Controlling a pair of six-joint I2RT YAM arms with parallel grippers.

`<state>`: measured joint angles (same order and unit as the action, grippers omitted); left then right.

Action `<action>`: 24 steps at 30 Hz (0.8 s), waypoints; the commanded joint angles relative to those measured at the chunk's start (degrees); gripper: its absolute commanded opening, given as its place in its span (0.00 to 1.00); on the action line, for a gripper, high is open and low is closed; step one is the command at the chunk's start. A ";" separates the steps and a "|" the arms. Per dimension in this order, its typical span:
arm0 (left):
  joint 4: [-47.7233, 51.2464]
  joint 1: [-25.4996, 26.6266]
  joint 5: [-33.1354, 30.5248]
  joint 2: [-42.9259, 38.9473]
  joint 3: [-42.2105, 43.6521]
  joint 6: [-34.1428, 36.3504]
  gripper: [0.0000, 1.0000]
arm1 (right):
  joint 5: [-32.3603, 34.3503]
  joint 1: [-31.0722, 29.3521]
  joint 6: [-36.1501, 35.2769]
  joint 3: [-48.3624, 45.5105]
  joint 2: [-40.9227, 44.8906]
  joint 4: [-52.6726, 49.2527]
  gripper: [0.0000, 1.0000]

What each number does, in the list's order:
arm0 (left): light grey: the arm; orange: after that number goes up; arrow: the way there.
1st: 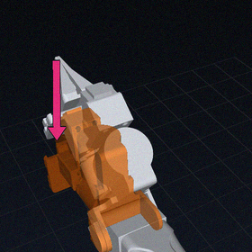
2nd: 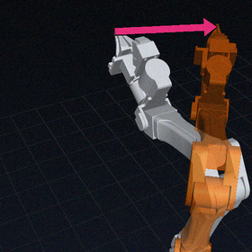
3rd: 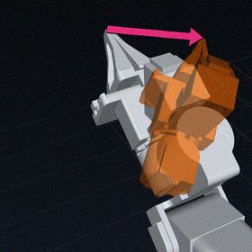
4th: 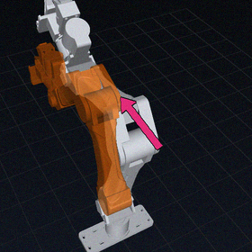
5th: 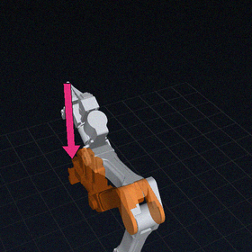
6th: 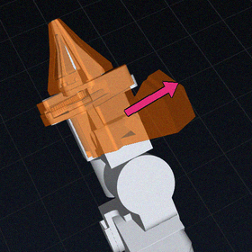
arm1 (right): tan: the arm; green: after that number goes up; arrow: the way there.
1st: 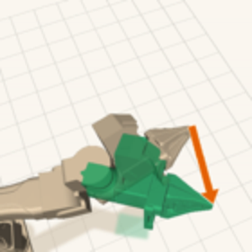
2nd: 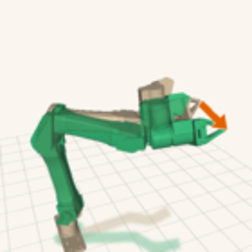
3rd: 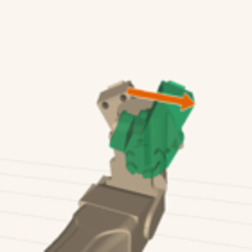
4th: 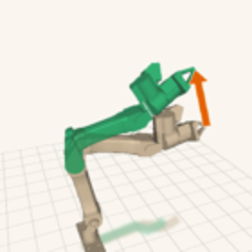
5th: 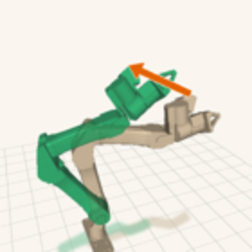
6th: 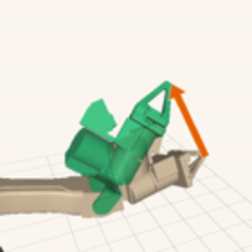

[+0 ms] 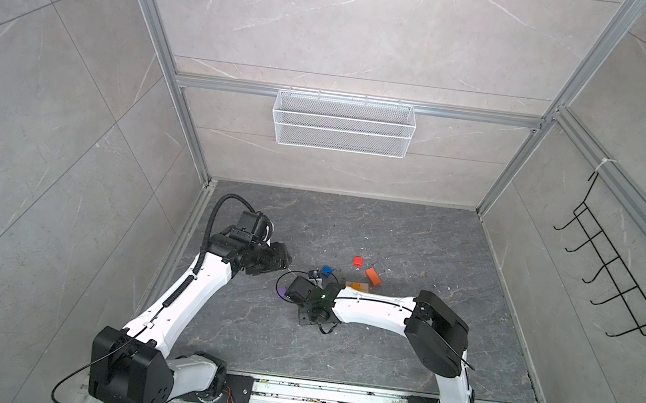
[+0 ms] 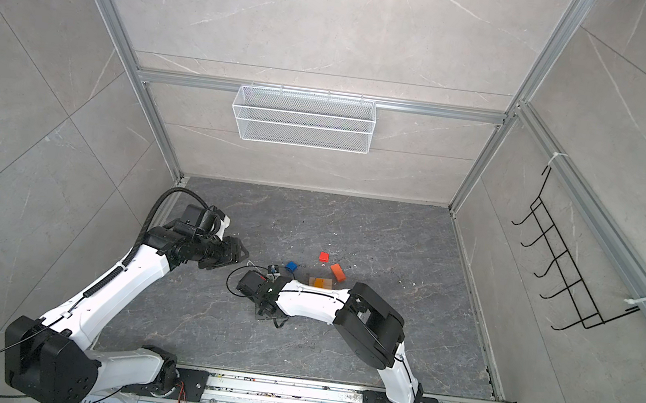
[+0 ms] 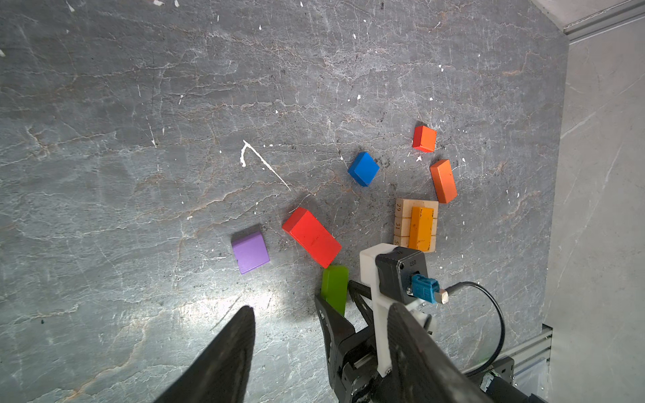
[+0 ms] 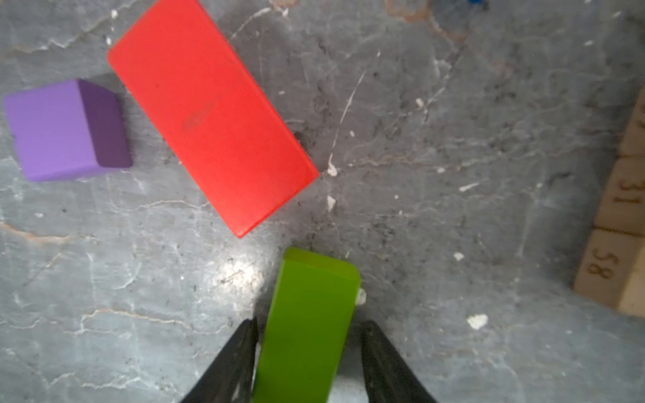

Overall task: Build the wood block tower
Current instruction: 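Lift the left gripper away while the right gripper moves over the green bar, then grasp the green bar with the right gripper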

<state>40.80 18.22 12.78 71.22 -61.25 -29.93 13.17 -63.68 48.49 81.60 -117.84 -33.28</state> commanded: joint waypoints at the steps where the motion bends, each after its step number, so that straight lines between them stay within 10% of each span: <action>1: 0.84 -0.44 1.66 -0.11 -0.58 1.46 0.63 | 1.59 -0.27 0.56 0.84 -2.44 -2.52 0.27; 13: 0.14 -0.46 2.11 1.29 -0.07 1.91 0.63 | 3.57 -0.17 -1.74 -0.59 0.86 -1.85 0.01; 24: -6.32 -0.38 8.86 1.64 2.81 0.91 0.69 | 2.39 2.66 -5.57 -8.52 14.83 -0.31 0.00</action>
<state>37.91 18.00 18.17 72.62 -58.85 -29.58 15.18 -62.33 44.62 75.31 -109.23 -33.63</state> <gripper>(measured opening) 0.689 0.014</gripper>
